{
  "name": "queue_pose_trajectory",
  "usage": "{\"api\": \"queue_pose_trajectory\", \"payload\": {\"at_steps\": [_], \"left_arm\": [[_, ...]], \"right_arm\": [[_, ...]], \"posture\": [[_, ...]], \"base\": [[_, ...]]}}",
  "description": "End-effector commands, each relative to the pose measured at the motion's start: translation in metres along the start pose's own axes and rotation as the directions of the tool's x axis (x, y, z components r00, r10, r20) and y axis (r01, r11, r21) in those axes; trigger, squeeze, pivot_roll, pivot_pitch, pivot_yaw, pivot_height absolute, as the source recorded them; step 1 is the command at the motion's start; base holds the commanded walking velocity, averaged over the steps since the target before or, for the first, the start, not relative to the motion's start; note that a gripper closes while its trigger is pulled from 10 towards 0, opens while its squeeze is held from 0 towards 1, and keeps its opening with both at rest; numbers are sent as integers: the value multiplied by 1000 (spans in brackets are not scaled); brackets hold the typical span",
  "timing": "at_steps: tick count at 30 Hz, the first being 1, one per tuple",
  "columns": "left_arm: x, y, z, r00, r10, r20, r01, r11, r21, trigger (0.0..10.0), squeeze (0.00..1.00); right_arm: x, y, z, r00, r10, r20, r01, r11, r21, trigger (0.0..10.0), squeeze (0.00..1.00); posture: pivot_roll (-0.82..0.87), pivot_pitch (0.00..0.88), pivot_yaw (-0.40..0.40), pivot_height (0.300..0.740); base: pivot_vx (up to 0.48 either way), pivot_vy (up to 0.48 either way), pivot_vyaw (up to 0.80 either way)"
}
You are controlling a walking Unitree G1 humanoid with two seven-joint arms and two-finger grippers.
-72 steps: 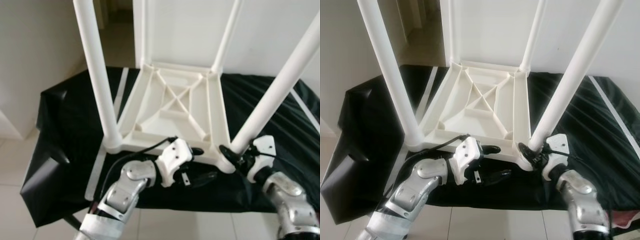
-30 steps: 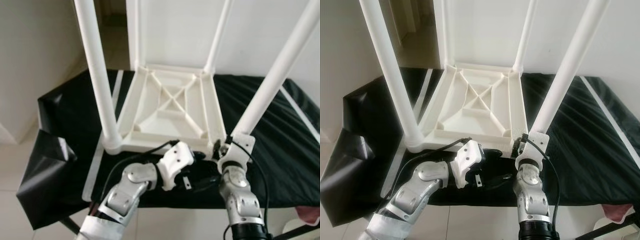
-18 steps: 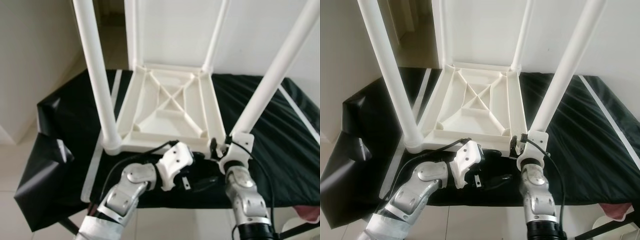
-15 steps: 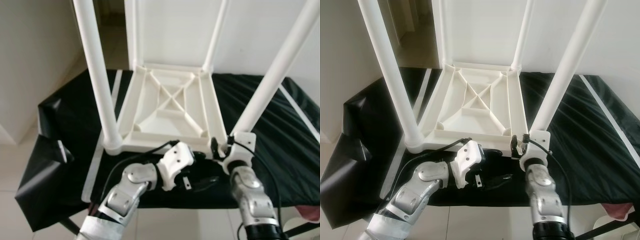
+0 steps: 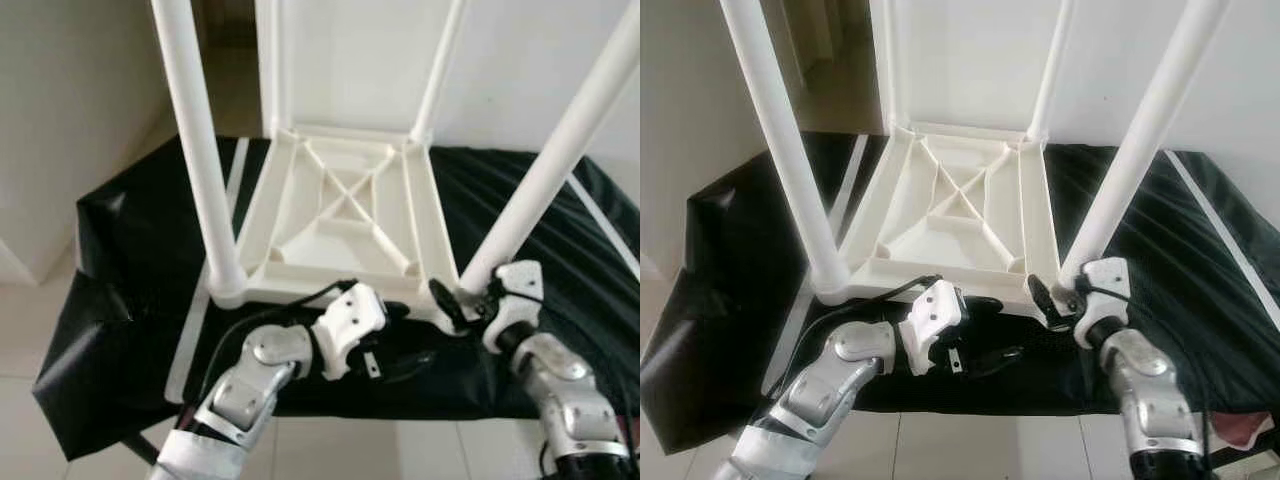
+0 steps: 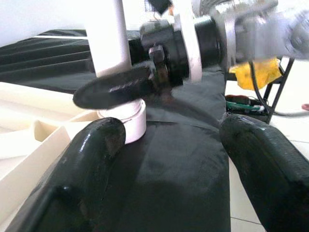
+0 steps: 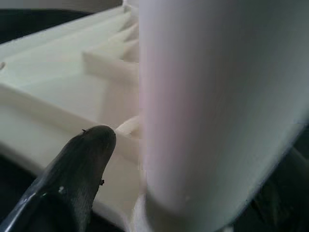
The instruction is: Building children table
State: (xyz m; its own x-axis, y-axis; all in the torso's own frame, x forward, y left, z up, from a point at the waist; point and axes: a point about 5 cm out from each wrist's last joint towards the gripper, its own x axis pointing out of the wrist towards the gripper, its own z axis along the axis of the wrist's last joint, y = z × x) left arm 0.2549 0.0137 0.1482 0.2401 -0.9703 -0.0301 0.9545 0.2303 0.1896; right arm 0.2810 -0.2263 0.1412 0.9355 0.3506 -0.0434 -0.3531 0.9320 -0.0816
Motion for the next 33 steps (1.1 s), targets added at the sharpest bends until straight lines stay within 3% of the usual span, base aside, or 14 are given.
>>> {"api": "queue_pose_trajectory", "payload": {"at_steps": [1,4,5,8,18,19,22,23,24,33], "left_arm": [[0,3,-1,1000,19,-11,-19,1000,5,10000,0],[0,4,0,1000,11,-9,-11,1000,3,10000,0],[1,3,0,1000,-4,-12,4,1000,2,10000,0],[3,4,1,1000,-14,-11,14,1000,0,10000,0],[4,5,4,1000,-6,-1,6,1000,4,10000,0],[4,5,4,1000,-2,0,2,1000,4,10000,0],[3,5,4,1000,2,1,-2,1000,5,10000,0],[3,5,5,1000,5,2,-5,1000,4,10000,0],[3,5,5,1000,10,4,-10,1000,2,10000,0],[4,7,6,1000,16,11,-16,1000,4,10000,0]], "right_arm": [[0,-2,0,999,46,6,-47,998,30,10000,0],[1,-4,4,993,121,1,-121,993,19,10000,0],[6,-6,4,983,182,-38,-183,982,-40,10000,0],[11,-8,3,965,248,-84,-254,964,-78,10000,0],[24,-7,8,932,334,-144,-354,923,-150,9765,0],[23,-6,7,925,348,-152,-369,917,-149,7961,0],[23,-6,7,921,357,-159,-380,913,-150,7961,0],[22,-6,7,916,366,-163,-390,909,-149,2980,0],[20,-7,7,913,374,-164,-398,905,-153,0,0],[13,-9,11,915,380,-134,-398,905,-147,0,0]], "posture": [[9,0,-24,740],[1,0,-12,740],[-3,0,-7,740],[-3,0,-6,740],[10,0,-10,740],[21,0,-20,740],[24,0,-24,740],[24,0,-24,740],[28,0,-29,740],[19,0,-31,740]], "base": [[0,0,0],[0,0,0],[0,0,0],[0,0,0],[0,0,0],[0,0,0],[0,0,0],[0,0,0],[0,0,0],[0,0,0]]}}
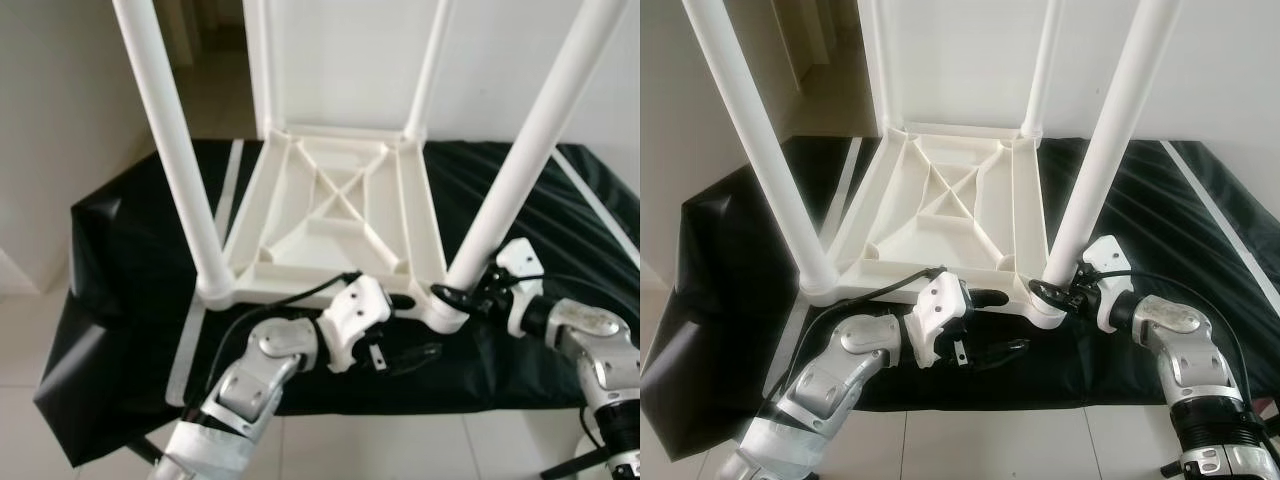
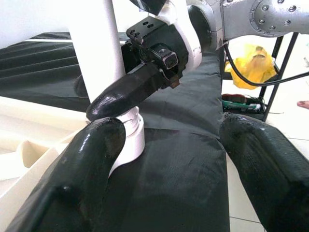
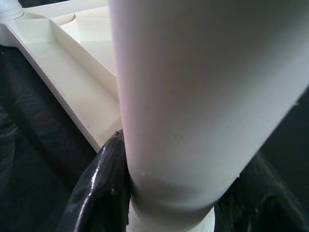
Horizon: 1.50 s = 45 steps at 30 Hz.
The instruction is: Building children table
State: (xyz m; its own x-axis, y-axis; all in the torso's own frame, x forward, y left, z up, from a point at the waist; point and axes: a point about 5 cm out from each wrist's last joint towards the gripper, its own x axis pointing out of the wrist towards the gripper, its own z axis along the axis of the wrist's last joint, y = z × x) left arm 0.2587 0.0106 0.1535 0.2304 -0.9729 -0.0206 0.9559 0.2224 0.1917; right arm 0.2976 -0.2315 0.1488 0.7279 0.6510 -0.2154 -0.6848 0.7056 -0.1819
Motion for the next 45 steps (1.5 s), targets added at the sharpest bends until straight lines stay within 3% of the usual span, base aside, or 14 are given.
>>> {"api": "queue_pose_trajectory", "payload": {"at_steps": [1,3,4,5,6,13,23,24,26,27,31,32,34,45], "left_arm": [[0,3,1,1000,24,-1,-24,1000,2,10000,0],[1,3,1,1000,23,0,-23,1000,2,10000,0],[1,2,1,1000,22,1,-22,1000,1,10000,0],[1,2,1,1000,22,1,-22,1000,1,10000,0],[2,2,1,1000,18,2,-18,1000,0,10000,0],[4,0,1,1000,5,4,-5,1000,-4,10000,0],[4,-3,0,1000,-1,6,1,1000,-12,10000,0],[4,-4,0,1000,-2,5,2,1000,-12,10000,0],[4,-4,0,1000,-7,6,7,1000,-15,10000,0],[4,-4,0,1000,-7,6,7,1000,-15,10000,0],[4,-5,0,1000,-8,5,8,1000,-17,10000,0],[4,-5,0,1000,-8,5,8,1000,-17,10000,0],[4,-5,0,1000,-7,5,7,1000,-18,10000,0],[2,-6,-1,1000,-4,3,4,1000,-24,10000,0]], "right_arm": [[0,2,4,1000,12,14,-11,1000,-25,0,0],[-1,2,4,1000,7,16,-7,1000,-25,0,0],[-2,1,3,1000,0,19,1,1000,-22,2275,0],[-2,1,3,1000,0,19,1,1000,-22,2275,0],[-2,3,2,999,-25,33,25,1000,0,10000,0],[4,5,1,933,-359,32,354,928,116,10000,0],[17,23,3,851,-524,-17,511,821,253,10000,0],[21,29,4,822,-568,-33,554,786,276,10000,0],[28,41,-1,696,-706,-127,694,618,368,10000,0],[28,41,-1,696,-706,-127,694,618,368,10000,0],[34,55,-2,543,-812,-214,810,439,390,10000,0],[34,55,-2,543,-812,-214,810,439,390,10000,0],[38,62,0,477,-843,-248,845,363,392,10000,0],[51,79,6,502,-816,-286,832,364,420,10000,0]], "posture": [[19,0,-31,740],[19,0,-31,740],[13,0,-29,740],[13,0,-29,740],[11,0,-28,740],[0,0,-31,740],[-7,0,-28,740],[-7,0,-26,740],[-9,0,-26,740],[-9,0,-26,740],[-2,0,-25,740],[-2,0,-25,740],[2,0,-26,740],[11,0,-27,740]], "base": [[0,0,0],[0,0,0],[0,0,0],[0,0,0],[0,0,0],[0,0,0],[0,0,0],[0,0,0],[0,0,0],[0,0,0],[0,0,0],[0,0,0],[0,0,0],[0,0,0]]}}
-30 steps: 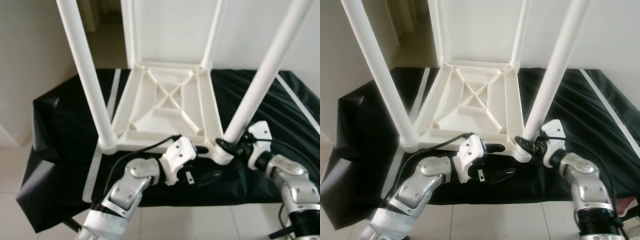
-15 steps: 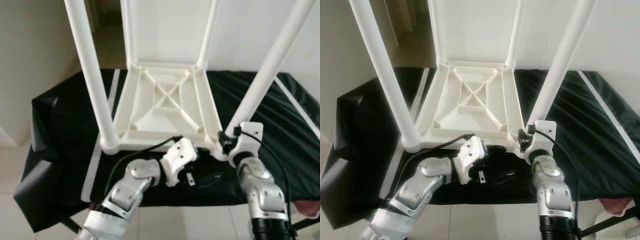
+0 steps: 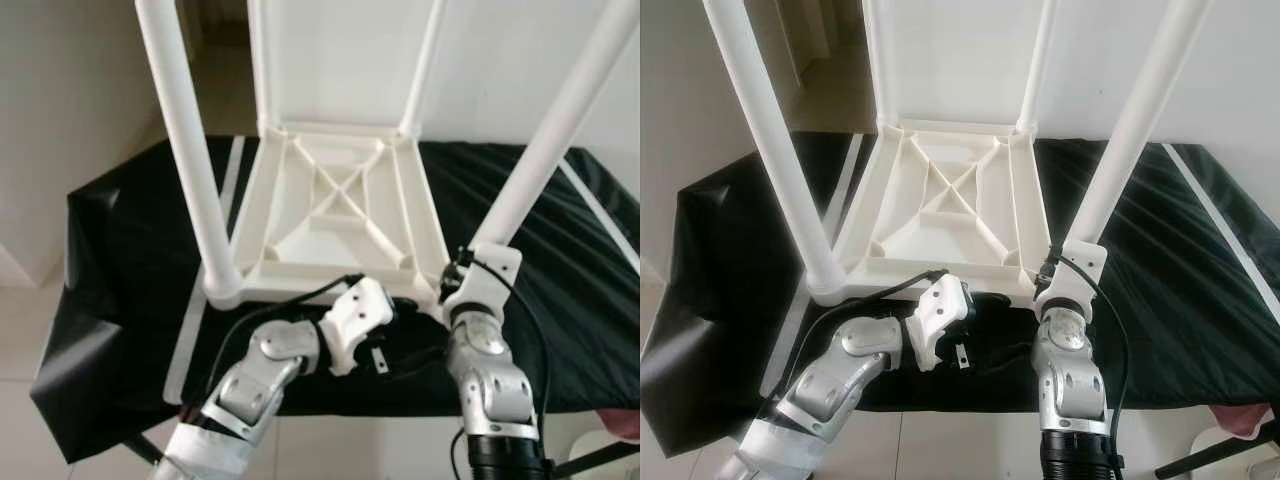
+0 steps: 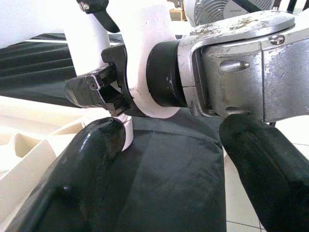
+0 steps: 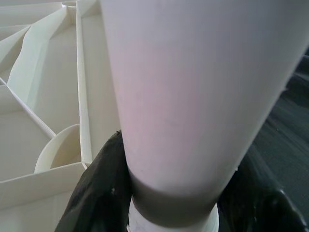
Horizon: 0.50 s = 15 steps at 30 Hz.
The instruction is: Building children table
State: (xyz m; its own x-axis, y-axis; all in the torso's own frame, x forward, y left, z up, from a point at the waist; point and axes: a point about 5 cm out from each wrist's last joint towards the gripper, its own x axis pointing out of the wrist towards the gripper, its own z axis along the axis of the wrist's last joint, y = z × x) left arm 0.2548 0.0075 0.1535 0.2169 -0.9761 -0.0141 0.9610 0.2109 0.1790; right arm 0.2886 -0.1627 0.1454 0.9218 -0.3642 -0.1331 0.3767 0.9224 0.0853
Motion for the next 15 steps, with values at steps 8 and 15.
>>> {"api": "queue_pose_trajectory", "payload": {"at_steps": [8,15], "left_arm": [[1,-1,-1,1000,8,-4,-8,1000,-13,10000,0],[2,-1,0,1000,15,3,-15,1000,-11,10000,0]], "right_arm": [[-14,23,-14,995,79,-67,-75,996,56,10000,725],[-13,13,0,976,216,19,-217,971,103,10000,1000]], "posture": [[9,0,-30,740],[7,0,-36,740]], "base": [[0,0,0],[0,0,0]]}}
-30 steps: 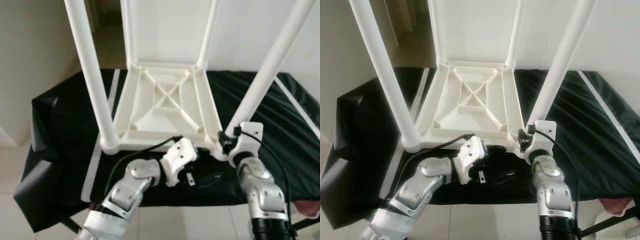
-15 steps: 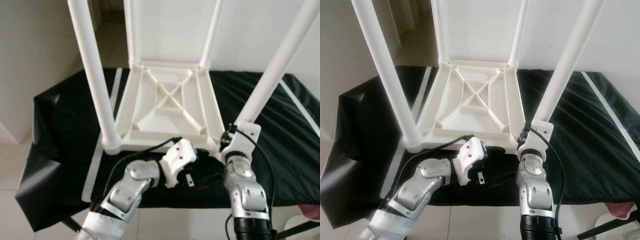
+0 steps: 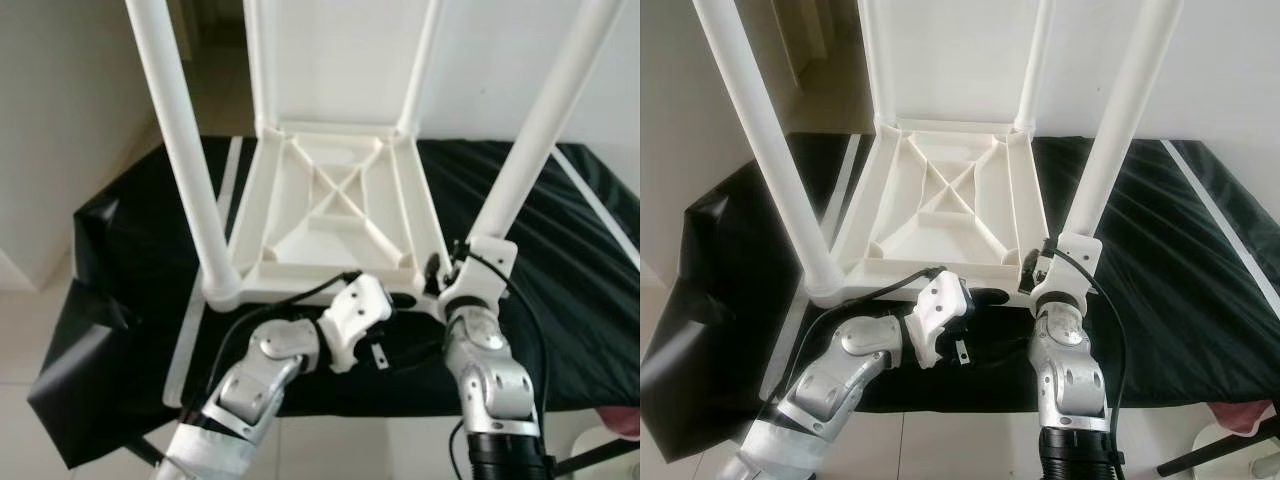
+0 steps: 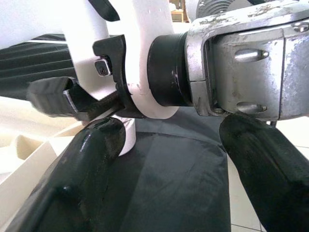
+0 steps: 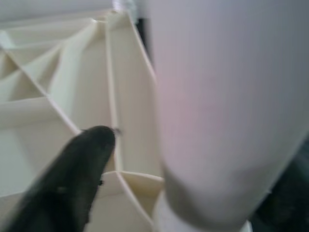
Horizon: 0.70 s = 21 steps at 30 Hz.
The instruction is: Building children table
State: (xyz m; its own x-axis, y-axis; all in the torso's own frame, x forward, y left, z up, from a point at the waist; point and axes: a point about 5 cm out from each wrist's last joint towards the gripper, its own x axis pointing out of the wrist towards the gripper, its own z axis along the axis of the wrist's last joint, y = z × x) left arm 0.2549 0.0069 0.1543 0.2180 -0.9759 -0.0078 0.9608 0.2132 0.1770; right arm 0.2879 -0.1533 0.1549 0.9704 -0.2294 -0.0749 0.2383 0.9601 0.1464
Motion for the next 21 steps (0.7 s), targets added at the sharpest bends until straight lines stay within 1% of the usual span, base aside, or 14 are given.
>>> {"api": "queue_pose_trajectory", "payload": {"at_steps": [1,2,3,6,7,8,9,10,12,13,14,16,17,21], "left_arm": [[2,-1,-1,1000,13,-3,-13,1000,-8,10000,0],[2,-1,-1,1000,13,-3,-13,1000,-8,10000,0],[1,-1,0,1000,15,-1,-15,1000,-10,10000,0],[1,0,-1,1000,16,-3,-16,1000,-8,10000,0],[1,0,-1,1000,16,-3,-16,1000,-8,10000,0],[1,0,0,1000,14,-4,-14,1000,-7,10000,0],[1,0,0,1000,13,-4,-13,1000,-6,10000,0],[1,0,0,1000,13,-4,-13,1000,-6,10000,0],[1,0,0,1000,11,-3,-11,1000,-7,10000,0],[2,0,-1,1000,9,-3,-9,1000,-7,10000,0],[2,0,-1,1000,9,-3,-9,1000,-7,10000,0],[3,1,0,1000,4,-2,-4,1000,-7,10000,0],[3,1,0,1000,4,-2,-4,1000,-7,10000,0],[4,1,-2,1000,-3,-8,3,1000,-9,10000,0]], "right_arm": [[-7,2,-8,996,87,-27,-85,993,82,10000,1000],[-7,2,-8,996,87,-27,-85,993,82,10000,1000],[-7,-6,-7,988,153,-28,-151,987,55,10000,1000],[-6,-17,-7,982,186,-31,-186,982,27,10000,1000],[-6,-17,-7,982,186,-31,-186,982,27,10000,1000],[-5,-28,-8,977,213,-30,-213,977,-3,10000,0],[-5,-35,-7,972,232,-30,-233,972,-24,10000,0],[-5,-35,-7,972,232,-30,-233,972,-24,10000,0],[-3,-46,-6,963,268,-15,-268,959,-96,10000,0],[-3,-51,-6,950,314,-4,-311,940,-140,10000,0],[-3,-51,-6,950,314,-4,-311,940,-140,10000,0],[-1,-57,-5,917,399,-9,-393,898,-198,10000,0],[-1,-57,-5,917,399,-9,-393,898,-198,10000,0],[4,-60,-2,864,502,-32,-494,835,-245,10000,0]], "posture": [[7,0,-36,740],[7,0,-36,740],[6,0,-34,740],[5,0,-34,740],[5,0,-34,740],[3,0,-32,740],[3,0,-32,740],[3,0,-32,740],[-1,0,-29,740],[-7,0,-26,740],[-7,0,-26,740],[-12,0,-23,740],[-12,0,-23,740],[-20,0,-17,740]], "base": [[0,0,0],[0,0,0],[0,0,0],[0,0,0],[0,0,0],[0,0,0],[0,0,0],[0,0,0],[0,0,0],[0,0,0],[0,0,0],[0,0,0],[0,0,0],[0,0,0]]}}
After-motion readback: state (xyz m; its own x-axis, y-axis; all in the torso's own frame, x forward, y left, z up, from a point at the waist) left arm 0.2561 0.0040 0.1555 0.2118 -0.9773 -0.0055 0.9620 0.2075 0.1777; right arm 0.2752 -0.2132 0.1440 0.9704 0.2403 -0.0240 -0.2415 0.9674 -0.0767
